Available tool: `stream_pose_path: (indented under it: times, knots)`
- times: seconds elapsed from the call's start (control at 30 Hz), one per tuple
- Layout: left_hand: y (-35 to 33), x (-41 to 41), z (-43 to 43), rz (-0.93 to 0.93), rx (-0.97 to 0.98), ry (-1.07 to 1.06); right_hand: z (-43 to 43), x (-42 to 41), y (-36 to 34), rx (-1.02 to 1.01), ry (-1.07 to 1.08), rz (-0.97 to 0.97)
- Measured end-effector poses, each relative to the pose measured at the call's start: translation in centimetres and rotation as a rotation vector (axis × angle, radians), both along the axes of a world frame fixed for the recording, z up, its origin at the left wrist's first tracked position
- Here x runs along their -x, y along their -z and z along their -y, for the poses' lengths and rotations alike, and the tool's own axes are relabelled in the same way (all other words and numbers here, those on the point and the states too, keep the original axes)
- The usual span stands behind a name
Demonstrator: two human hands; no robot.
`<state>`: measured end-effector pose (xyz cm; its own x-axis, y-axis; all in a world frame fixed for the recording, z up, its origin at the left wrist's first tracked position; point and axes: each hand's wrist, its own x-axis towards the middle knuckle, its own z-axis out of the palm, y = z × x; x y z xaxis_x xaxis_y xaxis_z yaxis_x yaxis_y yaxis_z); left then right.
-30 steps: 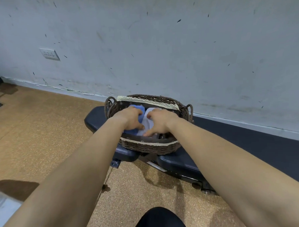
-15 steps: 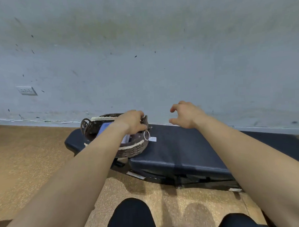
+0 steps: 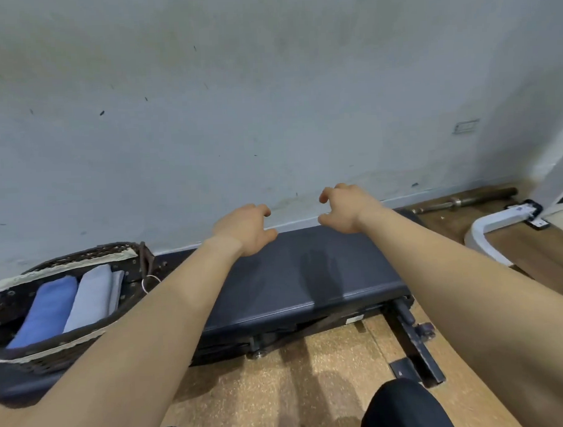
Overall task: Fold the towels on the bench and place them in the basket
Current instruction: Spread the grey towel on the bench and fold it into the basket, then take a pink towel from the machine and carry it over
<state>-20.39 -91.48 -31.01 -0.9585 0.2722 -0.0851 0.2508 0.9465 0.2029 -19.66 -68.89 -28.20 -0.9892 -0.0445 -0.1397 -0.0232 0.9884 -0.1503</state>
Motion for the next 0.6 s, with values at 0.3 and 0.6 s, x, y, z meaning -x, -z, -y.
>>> stream_pose_path:
  times: [0.3,0.6]
  knots:
    - [6.1,10.6,-5.6,0.15,0.013,0.069,-4.2,8.2,6.4,-0.07,0.078,0.151]
    - [-12.8,10.6,-12.1,0.224,0.034,0.245,-10.7,4.8,-11.3,-0.024,0.186,0.269]
